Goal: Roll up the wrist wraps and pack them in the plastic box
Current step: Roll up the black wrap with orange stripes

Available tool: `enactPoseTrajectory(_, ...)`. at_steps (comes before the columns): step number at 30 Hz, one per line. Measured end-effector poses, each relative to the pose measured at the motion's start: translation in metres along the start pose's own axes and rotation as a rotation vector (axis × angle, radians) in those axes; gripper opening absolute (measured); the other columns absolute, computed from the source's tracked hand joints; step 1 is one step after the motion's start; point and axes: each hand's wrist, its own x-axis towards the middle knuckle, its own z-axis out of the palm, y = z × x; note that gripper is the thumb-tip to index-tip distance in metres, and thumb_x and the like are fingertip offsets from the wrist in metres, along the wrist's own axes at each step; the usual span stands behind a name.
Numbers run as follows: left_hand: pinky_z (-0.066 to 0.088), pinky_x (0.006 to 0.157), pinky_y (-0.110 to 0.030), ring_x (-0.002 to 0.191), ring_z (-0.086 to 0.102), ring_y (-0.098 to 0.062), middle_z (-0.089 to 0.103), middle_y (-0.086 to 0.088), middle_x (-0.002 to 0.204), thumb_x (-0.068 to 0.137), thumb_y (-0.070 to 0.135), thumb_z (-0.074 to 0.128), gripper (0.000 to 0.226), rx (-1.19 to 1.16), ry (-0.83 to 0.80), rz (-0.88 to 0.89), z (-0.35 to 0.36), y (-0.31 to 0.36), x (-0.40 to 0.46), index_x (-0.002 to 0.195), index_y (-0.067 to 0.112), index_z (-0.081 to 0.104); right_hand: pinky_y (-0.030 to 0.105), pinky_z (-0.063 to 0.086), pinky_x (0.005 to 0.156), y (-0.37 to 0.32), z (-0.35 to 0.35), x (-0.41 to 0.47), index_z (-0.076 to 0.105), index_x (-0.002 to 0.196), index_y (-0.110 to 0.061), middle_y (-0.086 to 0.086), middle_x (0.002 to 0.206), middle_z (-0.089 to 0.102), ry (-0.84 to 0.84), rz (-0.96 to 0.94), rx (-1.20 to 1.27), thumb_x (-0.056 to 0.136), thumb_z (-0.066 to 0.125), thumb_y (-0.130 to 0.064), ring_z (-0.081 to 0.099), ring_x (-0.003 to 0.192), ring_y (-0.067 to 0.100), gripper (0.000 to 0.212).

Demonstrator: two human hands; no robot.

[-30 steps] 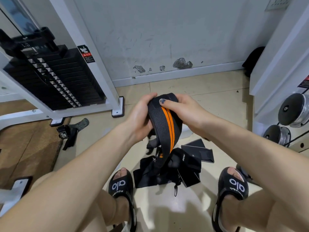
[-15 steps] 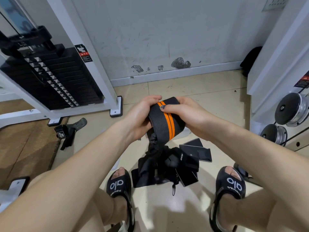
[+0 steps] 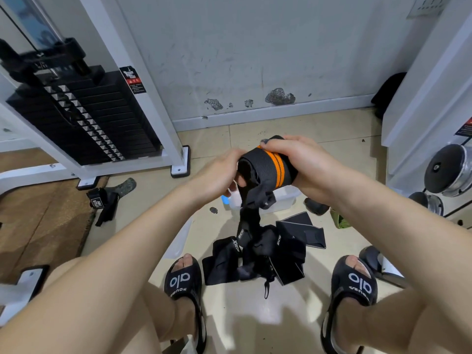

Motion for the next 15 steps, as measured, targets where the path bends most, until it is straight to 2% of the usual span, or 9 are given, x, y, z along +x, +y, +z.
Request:
enactPoseTrajectory(2,0.043,0.082,-0.033,0.094,0.055,-0.014,0.057,0.007,0.097,0.100,0.032,0.031,0.039,0.217,0.115,0.184,-0.006,-0.005,-0.004,0.131,0.038,0.054,0.034,0.049,0.067,-0.003,-0.001,0.000,0.060,0.102,-0.009,0.004,0.076,0.057,0.012,0.036,0.035,0.097,0.065,-0.016,0.058,0.067,0.019,0.009)
enactPoseTrajectory(4,0.041,0.089,-0.023,0.105,0.050,-0.006,0.050,0.009,0.108,0.088,0.027,0.043,0.047,0.246,0.113,0.386,-0.011,-0.006,-0.009,0.132,0.039,0.054,0.030,0.048,0.064,-0.006,-0.002,-0.001,0.062,0.100,-0.012,0.005,0.079,0.058,-0.007,0.058,0.055,0.099,0.061,-0.015,0.057,0.069,0.018,0.004)
enactPoseTrajectory(6,0.039,0.095,-0.015,0.112,0.051,-0.001,0.053,0.007,0.118,0.087,0.015,0.056,0.048,0.241,0.074,0.557,-0.011,-0.008,-0.010,0.132,0.029,0.058,0.028,0.048,0.062,-0.008,-0.002,-0.002,0.065,0.098,-0.012,0.008,0.089,0.060,-0.055,0.078,0.049,0.099,0.058,-0.015,0.059,0.075,0.018,0.008)
enactPoseTrajectory(7,0.041,0.097,-0.016,0.113,0.053,-0.003,0.057,0.006,0.119,0.089,0.012,0.058,0.043,0.258,0.085,0.613,-0.011,-0.007,-0.010,0.130,0.023,0.060,0.028,0.049,0.064,-0.008,-0.002,-0.003,0.066,0.098,-0.012,0.009,0.093,0.061,-0.077,0.088,0.048,0.099,0.057,-0.015,0.059,0.078,0.019,0.010)
enactPoseTrajectory(11,0.045,0.092,-0.016,0.105,0.057,-0.004,0.063,0.006,0.109,0.096,0.005,0.052,0.027,0.273,0.202,0.689,-0.015,-0.003,-0.009,0.120,0.013,0.062,0.033,0.053,0.078,-0.011,-0.002,-0.004,0.060,0.101,-0.013,0.008,0.093,0.057,-0.127,0.100,0.103,0.102,0.054,-0.020,0.059,0.084,0.020,0.009)
enactPoseTrajectory(12,0.046,0.088,-0.017,0.102,0.056,-0.007,0.063,0.005,0.107,0.096,0.006,0.050,0.027,0.270,0.222,0.682,-0.016,-0.001,-0.010,0.119,0.015,0.062,0.032,0.054,0.078,-0.012,-0.002,-0.005,0.060,0.098,-0.015,0.005,0.089,0.059,-0.130,0.095,0.110,0.103,0.054,-0.023,0.060,0.081,0.017,0.011)
enactPoseTrajectory(15,0.042,0.071,-0.025,0.085,0.053,-0.018,0.061,0.002,0.090,0.087,0.014,0.043,0.028,0.241,0.237,0.596,-0.021,0.001,-0.010,0.111,0.019,0.056,0.021,0.055,0.062,-0.018,-0.004,-0.007,0.066,0.095,-0.013,0.001,0.078,0.065,-0.071,0.035,0.153,0.101,0.062,-0.022,0.064,0.066,0.011,0.011)
